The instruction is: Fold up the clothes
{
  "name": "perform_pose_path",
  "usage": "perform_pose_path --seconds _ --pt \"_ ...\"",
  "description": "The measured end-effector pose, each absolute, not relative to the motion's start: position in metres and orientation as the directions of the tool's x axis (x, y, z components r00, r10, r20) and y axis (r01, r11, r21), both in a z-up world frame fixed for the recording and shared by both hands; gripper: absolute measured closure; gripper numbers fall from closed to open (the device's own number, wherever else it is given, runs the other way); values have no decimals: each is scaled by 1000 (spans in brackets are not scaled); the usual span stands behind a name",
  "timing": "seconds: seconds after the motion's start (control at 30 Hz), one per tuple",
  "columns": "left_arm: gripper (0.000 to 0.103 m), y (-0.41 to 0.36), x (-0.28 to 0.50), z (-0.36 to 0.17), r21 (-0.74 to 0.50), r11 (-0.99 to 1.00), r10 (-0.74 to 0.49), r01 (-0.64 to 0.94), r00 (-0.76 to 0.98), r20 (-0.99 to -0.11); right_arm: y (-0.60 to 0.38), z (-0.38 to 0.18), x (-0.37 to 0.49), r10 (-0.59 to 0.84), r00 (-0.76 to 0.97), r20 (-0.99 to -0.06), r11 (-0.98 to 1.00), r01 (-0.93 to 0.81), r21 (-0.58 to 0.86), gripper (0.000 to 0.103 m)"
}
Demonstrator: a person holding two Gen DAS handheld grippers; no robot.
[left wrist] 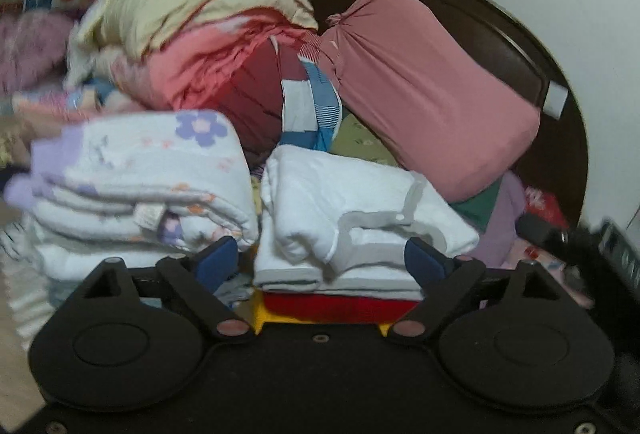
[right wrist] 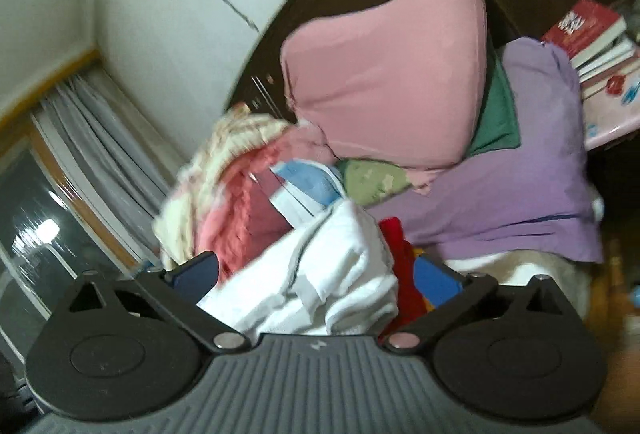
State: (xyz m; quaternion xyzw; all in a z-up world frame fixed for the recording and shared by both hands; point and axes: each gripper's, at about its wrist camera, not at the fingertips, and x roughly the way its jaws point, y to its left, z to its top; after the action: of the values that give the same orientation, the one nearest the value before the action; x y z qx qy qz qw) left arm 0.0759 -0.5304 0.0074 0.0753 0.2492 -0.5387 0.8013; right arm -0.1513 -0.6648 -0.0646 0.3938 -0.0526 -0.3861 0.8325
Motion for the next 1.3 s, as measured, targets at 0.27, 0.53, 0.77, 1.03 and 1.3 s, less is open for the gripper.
perform_pose_path --seconds 0.27,0.53,0.77,1.03,1.3 --pt "0 -503 48 21 -33 439 -803 898 375 -464 -627 -29 -153 -658 664 -356 436 721 539 0" --pt "0 -478 18 30 -40 452 -775 891 370 -512 -593 -6 -166 -637 622 -456 458 781 425 0" --pt "0 -462 -5 33 31 447 -767 894 401 -500 -567 15 -180 -658 602 -453 494 799 343 0" --pt "0 -444 -11 35 -6 473 -767 881 408 -496 -546 31 -189 -676 587 -446 534 807 252 0" --pt "0 -430 -15 35 2 488 -757 873 425 -496 -537 29 -188 -669 580 -465 547 808 219 0"
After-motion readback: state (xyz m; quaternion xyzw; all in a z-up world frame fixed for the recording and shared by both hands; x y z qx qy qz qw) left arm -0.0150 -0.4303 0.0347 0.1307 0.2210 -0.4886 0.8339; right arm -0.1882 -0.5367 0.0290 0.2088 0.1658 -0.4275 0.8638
